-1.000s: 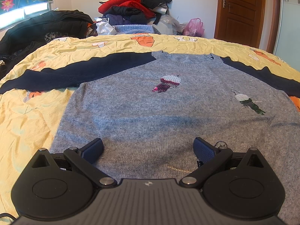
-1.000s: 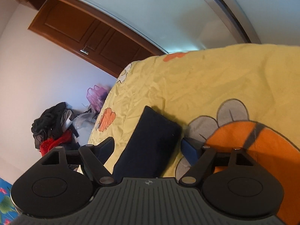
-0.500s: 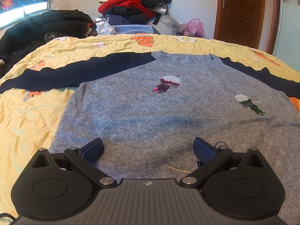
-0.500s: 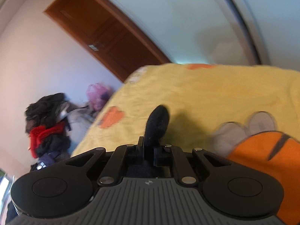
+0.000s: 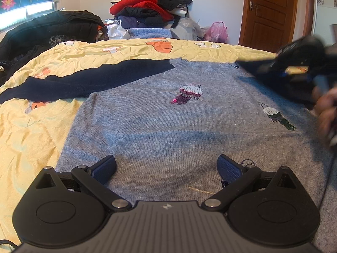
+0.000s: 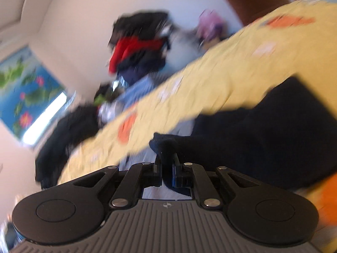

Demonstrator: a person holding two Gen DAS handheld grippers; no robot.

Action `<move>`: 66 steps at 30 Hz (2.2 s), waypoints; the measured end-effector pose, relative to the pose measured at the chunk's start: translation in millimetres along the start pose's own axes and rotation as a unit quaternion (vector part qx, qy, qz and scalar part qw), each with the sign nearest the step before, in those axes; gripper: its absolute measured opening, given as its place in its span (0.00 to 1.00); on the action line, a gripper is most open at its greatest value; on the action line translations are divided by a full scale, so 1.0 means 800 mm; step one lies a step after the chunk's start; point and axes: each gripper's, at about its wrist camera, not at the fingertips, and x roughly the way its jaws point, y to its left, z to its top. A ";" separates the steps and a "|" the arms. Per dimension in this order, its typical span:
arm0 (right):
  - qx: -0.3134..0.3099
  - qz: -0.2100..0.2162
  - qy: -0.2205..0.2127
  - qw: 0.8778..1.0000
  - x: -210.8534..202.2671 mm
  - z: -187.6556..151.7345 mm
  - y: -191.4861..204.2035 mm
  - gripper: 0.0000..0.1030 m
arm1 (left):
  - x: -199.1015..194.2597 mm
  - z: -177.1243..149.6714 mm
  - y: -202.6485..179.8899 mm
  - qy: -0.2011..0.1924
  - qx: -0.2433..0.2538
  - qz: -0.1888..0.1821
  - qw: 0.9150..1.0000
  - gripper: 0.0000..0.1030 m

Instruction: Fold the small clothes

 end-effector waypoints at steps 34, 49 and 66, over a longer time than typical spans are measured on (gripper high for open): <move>0.071 0.074 -0.024 0.994 -0.092 -0.073 -0.073 0.58 | 0.197 0.161 -0.070 0.173 -0.216 -0.278 0.920 0.08; 0.064 0.075 -0.023 0.995 -0.091 -0.072 -0.070 0.60 | 0.118 0.183 0.019 0.049 -0.121 -0.177 0.975 0.06; -0.063 0.036 -0.028 0.997 -0.094 -0.030 -0.004 0.75 | 0.129 0.103 0.089 0.026 -0.147 -0.123 0.981 0.06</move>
